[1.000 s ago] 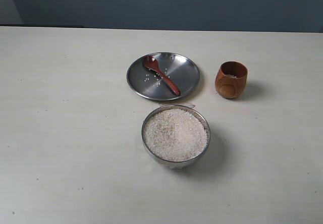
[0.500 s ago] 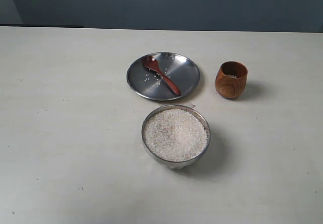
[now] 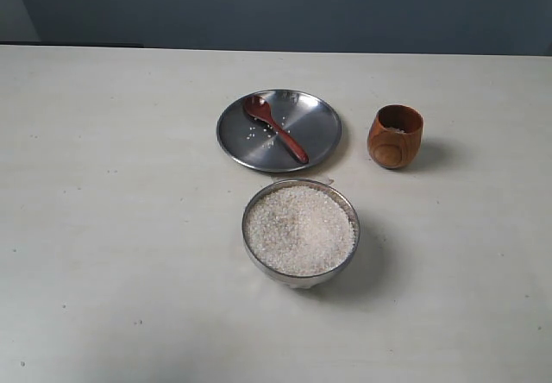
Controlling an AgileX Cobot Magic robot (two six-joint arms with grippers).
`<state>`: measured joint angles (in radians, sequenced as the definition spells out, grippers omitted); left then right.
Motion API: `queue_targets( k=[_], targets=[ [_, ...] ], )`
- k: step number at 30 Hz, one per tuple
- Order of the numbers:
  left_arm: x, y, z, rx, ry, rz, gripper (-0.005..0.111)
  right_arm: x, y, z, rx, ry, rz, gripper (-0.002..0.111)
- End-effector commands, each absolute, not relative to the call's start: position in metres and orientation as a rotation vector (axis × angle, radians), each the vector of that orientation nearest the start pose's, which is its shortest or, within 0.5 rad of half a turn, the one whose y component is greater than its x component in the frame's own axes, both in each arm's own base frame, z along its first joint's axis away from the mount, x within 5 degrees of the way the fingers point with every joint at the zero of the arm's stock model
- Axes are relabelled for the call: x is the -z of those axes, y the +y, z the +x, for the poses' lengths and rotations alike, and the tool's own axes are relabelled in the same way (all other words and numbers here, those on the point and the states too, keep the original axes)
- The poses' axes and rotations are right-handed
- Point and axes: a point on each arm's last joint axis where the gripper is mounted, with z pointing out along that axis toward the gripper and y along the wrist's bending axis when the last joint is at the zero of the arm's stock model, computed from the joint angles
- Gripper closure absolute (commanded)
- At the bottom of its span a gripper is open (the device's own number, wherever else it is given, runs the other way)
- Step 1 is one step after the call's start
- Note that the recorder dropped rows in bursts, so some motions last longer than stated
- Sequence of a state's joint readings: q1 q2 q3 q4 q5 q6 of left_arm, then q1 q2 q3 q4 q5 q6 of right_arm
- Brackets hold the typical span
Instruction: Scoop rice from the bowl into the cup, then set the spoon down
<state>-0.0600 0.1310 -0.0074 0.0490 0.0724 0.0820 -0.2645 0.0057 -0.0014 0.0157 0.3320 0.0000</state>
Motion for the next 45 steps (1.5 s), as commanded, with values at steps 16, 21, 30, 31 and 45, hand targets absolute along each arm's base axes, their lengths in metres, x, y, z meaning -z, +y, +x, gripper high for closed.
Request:
queue_targets(
  k=[16, 21, 30, 31, 45],
  targets=[
    [-0.191, -0.001, 0.055, -0.041, 1.725, 0.059, 0.106, -0.184, -0.014, 0.052, 0.179, 1.794, 0.248, 0.109],
    [-0.191, -0.001, 0.055, -0.023, 1.732, 0.046, 0.106, -0.184, -0.014, 0.052, 0.179, 1.794, 0.248, 0.109],
    [-0.19, -0.001, 0.055, 0.012, 1.734, 0.005, 0.106, -0.184, -0.014, 0.052, 0.179, 1.794, 0.248, 0.109],
    [-0.19, -0.001, 0.055, 0.012, 1.734, 0.005, 0.106, -0.184, -0.014, 0.052, 0.179, 1.794, 0.248, 0.109],
    [-0.187, -0.001, 0.055, 0.006, 1.769, 0.011, 0.106, -0.184, -0.014, 0.052, 0.18, 1.789, 0.248, 0.109]
  ],
)
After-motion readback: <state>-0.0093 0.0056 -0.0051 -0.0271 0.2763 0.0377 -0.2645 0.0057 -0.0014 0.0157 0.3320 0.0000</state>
